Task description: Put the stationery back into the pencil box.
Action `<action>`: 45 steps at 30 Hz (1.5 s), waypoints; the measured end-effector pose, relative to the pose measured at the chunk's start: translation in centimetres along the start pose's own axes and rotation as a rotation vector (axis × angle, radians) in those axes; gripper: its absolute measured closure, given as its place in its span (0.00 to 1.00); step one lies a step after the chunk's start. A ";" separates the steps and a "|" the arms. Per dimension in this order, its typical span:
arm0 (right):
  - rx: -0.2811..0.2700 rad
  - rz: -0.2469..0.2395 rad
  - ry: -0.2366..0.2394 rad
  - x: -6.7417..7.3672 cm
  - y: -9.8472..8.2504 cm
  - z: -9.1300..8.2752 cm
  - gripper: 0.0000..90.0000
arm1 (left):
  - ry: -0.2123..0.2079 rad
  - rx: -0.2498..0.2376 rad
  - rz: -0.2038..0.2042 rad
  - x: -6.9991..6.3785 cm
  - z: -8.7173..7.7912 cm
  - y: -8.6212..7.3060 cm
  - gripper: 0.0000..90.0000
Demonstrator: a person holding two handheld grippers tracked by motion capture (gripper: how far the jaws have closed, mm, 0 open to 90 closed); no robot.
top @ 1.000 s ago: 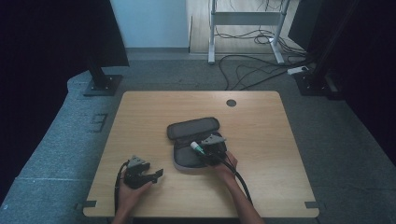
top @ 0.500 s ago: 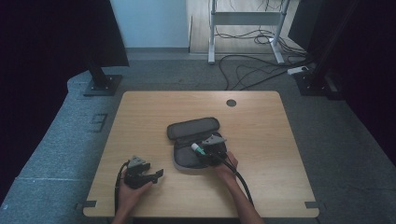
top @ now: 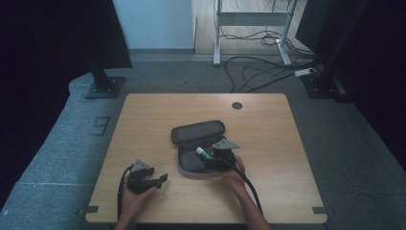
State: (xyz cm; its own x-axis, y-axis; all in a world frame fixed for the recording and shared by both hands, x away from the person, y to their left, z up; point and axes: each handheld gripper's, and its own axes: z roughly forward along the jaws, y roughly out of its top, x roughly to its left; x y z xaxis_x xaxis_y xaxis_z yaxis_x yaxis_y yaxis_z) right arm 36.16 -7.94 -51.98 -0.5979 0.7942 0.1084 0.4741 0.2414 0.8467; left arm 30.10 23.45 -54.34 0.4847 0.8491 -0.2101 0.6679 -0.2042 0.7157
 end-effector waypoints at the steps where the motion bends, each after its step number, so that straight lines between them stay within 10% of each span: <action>1: -0.004 -0.003 0.000 0.0 0.0 -0.2 0.39 | 0.000 0.000 0.000 0.0 0.0 0.0 0.32; 20: -0.032 -0.027 -0.013 -0.4 -1.4 -4.6 0.38 | -0.030 -0.007 -0.031 0.2 -0.2 0.0 0.31; 45: -0.021 0.145 -0.108 -6.1 -8.6 -11.6 0.40 | -0.022 -0.005 -0.012 0.4 -0.3 0.0 0.32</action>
State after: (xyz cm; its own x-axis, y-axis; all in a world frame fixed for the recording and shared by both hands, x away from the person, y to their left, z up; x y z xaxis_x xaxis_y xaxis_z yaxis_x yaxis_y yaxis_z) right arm 28.25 -21.27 -53.87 -0.4509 0.8754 0.1743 0.5359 0.1093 0.8371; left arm 30.10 23.99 -54.26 0.4886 0.8408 -0.2331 0.6710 -0.1914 0.7163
